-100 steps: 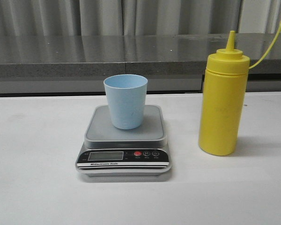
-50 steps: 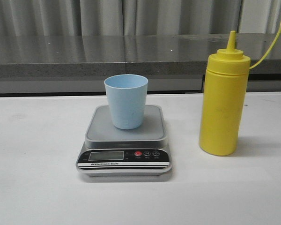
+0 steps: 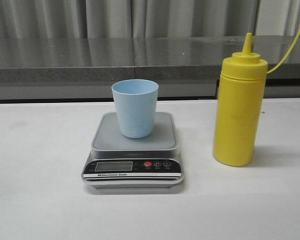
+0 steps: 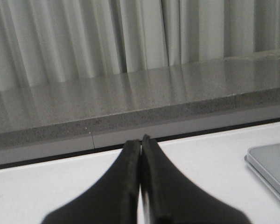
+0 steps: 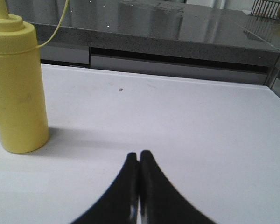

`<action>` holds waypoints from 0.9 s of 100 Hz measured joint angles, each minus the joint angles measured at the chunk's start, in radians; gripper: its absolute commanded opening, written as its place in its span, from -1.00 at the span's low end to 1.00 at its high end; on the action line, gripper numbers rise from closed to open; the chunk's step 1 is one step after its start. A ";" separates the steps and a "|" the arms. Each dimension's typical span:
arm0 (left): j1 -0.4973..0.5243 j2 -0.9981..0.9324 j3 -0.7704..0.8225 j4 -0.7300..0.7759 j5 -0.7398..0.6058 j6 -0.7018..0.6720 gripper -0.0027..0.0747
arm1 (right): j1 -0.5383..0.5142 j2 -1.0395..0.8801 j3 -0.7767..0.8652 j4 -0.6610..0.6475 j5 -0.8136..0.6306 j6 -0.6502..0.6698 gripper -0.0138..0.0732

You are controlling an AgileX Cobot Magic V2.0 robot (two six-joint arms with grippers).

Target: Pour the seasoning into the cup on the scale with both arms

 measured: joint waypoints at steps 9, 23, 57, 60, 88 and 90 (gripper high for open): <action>0.000 -0.002 0.000 0.002 0.005 0.000 -0.98 | 0.000 0.000 0.000 0.000 0.000 0.002 -0.84; 0.000 -0.002 0.000 0.004 0.009 0.000 -0.98 | 0.000 0.000 0.000 0.000 -0.001 0.001 -0.84; 0.000 -0.002 0.000 0.006 0.010 0.000 -0.98 | 0.000 0.000 0.000 0.000 -0.001 0.001 -0.84; 0.000 -0.002 0.000 0.006 0.010 0.000 -0.98 | 0.000 0.000 0.000 0.000 -0.001 0.001 -0.84; 0.000 -0.002 0.000 0.006 0.010 0.000 -0.98 | 0.000 0.000 0.000 0.000 -0.001 0.002 -0.84; 0.000 -0.002 0.000 0.006 0.010 0.000 -0.98 | 0.000 0.000 0.000 0.000 -0.001 0.002 -0.84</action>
